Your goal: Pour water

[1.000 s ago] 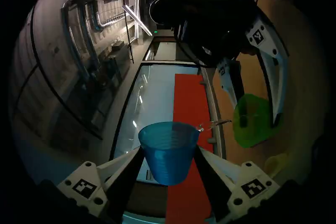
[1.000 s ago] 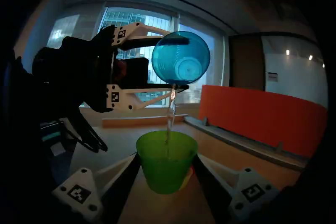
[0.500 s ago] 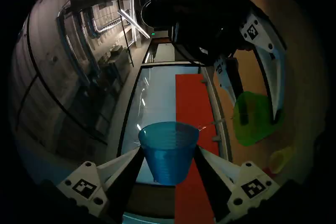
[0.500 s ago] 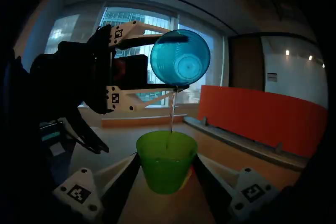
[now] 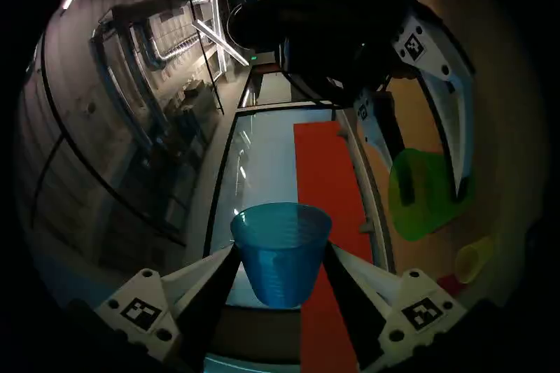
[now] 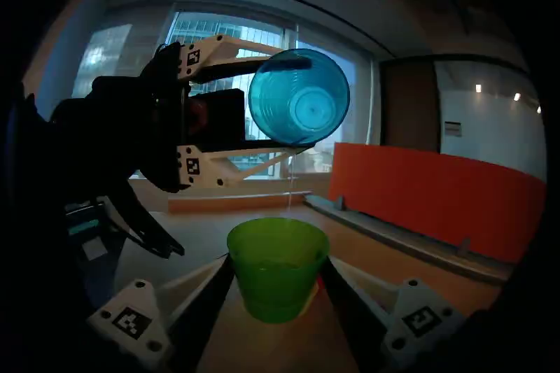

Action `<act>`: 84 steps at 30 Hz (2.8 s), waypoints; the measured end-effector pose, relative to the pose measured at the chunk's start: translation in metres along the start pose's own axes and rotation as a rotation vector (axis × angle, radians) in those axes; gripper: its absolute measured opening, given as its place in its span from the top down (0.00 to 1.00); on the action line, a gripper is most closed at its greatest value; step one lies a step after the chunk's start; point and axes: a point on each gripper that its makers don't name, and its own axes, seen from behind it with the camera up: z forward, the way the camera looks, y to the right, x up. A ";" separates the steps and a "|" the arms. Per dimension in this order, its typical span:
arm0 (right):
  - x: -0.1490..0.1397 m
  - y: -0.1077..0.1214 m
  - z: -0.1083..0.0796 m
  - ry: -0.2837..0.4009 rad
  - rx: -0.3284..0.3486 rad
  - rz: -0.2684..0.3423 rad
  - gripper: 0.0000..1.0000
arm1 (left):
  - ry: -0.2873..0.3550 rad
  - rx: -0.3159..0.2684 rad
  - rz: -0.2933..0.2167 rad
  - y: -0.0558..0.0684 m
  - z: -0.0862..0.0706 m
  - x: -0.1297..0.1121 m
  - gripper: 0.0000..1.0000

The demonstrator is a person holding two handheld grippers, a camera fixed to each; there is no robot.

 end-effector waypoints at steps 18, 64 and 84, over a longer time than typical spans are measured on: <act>-0.001 0.002 -0.004 0.006 -0.010 0.003 0.12 | -0.011 -0.004 -0.149 -0.004 0.003 -0.010 0.18; 0.024 0.015 -0.022 0.056 -0.067 -0.002 0.12 | -0.146 -0.062 -1.338 0.051 0.002 -0.059 0.18; 0.030 0.020 -0.032 0.042 -0.091 -0.003 0.13 | -0.149 -0.083 -1.498 0.066 -0.006 -0.064 0.18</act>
